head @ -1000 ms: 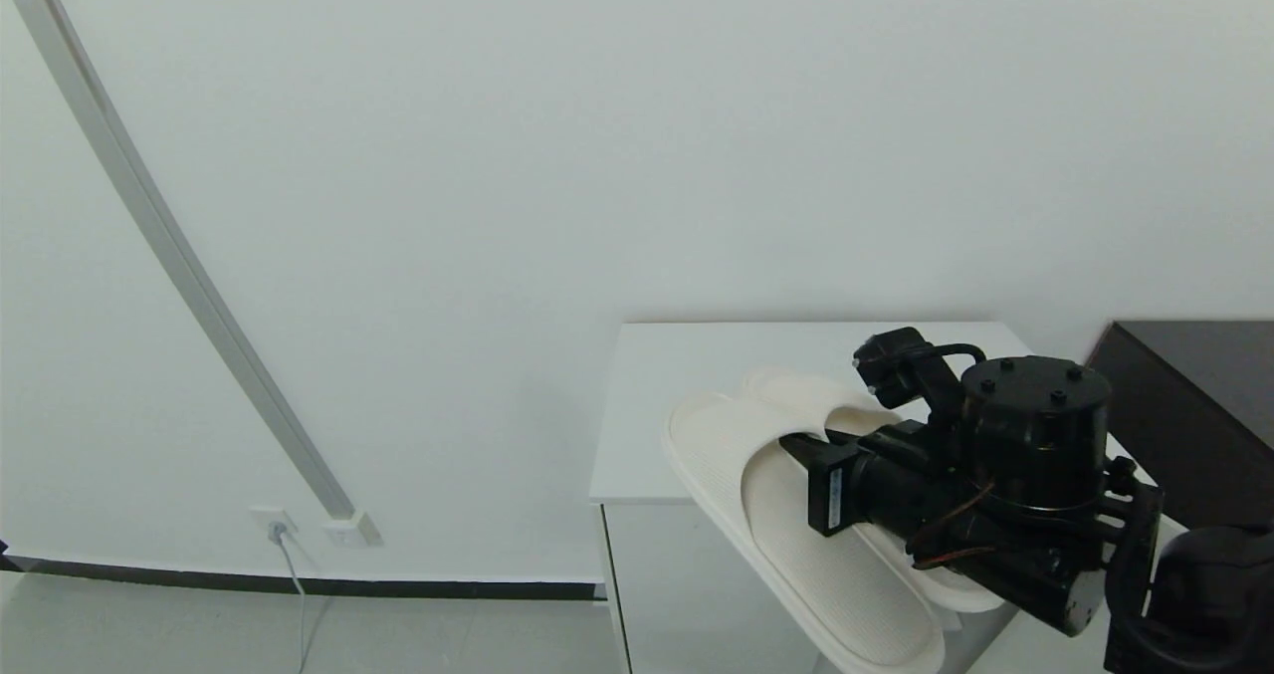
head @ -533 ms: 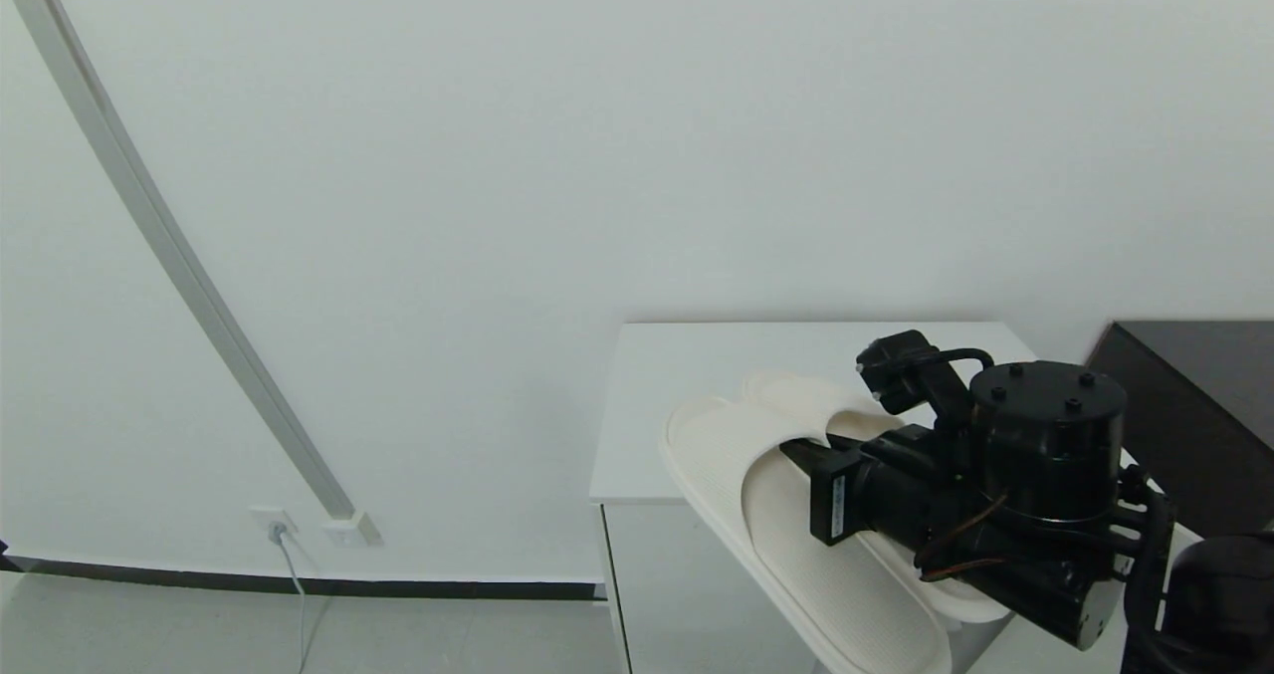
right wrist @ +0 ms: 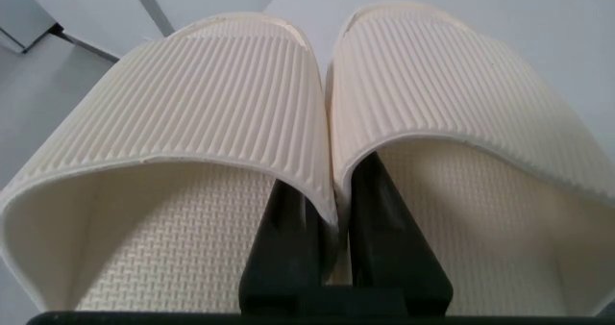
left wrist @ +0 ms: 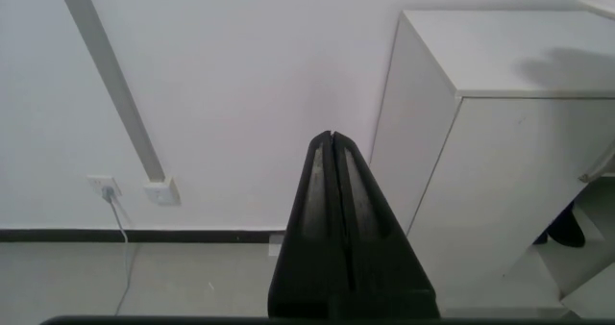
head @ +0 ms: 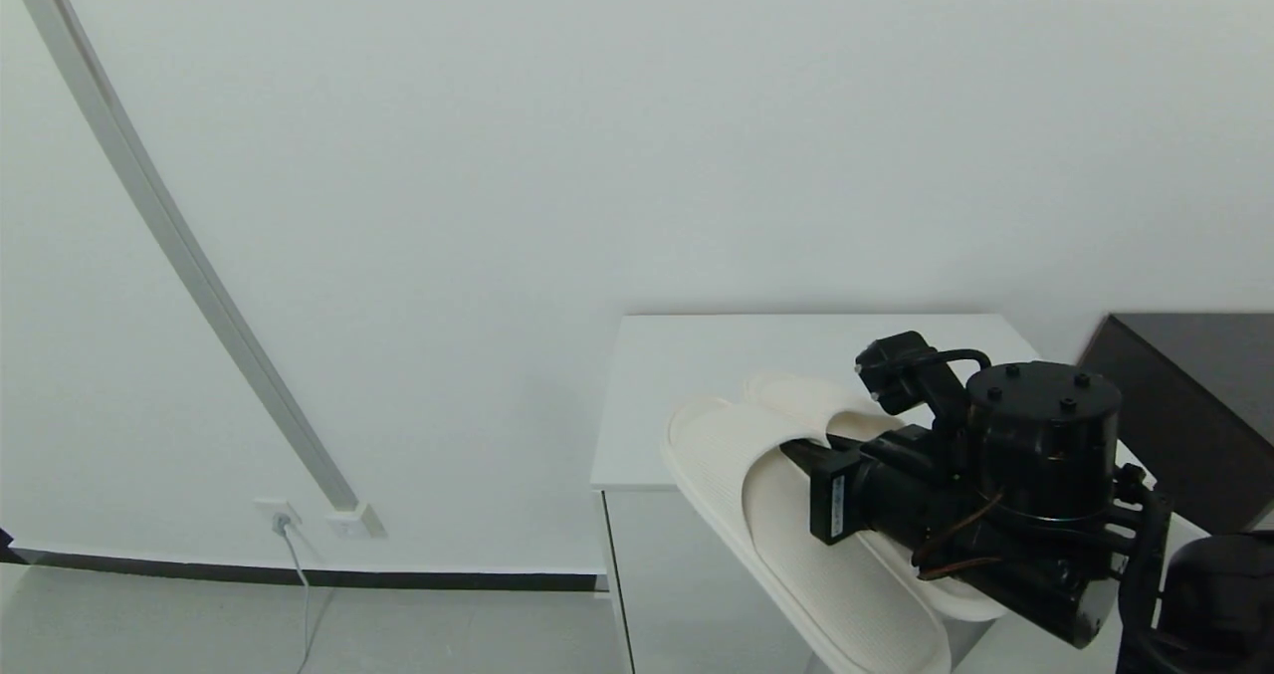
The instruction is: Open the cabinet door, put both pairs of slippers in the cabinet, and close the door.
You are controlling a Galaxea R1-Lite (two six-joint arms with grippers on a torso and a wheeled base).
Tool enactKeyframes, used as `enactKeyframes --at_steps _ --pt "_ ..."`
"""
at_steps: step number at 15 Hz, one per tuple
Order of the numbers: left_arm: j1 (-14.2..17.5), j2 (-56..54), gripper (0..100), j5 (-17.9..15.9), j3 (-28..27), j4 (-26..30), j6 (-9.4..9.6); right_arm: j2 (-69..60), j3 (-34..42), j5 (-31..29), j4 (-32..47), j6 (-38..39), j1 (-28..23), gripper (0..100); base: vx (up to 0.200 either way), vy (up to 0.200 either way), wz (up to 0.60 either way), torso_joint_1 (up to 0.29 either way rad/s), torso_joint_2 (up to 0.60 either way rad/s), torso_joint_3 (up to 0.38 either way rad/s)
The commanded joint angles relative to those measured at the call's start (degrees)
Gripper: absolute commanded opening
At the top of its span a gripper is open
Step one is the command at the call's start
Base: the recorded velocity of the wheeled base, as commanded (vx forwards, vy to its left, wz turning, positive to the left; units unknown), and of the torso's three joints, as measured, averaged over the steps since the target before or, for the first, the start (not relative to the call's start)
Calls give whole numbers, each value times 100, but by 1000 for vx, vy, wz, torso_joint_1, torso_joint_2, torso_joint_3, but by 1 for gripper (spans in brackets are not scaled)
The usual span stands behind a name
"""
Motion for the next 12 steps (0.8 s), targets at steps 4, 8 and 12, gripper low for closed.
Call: enactKeyframes --at_steps 4,8,12 --pt "1 9 0 4 1 -1 -3 98 -9 1 -7 -1 6 0 -200 0 0 -6 -4 6" --pt "1 0 0 4 1 -1 -3 107 9 -8 -7 -10 41 0 -50 0 0 -1 1 2" --pt "1 0 0 4 1 -1 -3 133 0 -52 -7 -10 76 0 0 0 0 0 0 0"
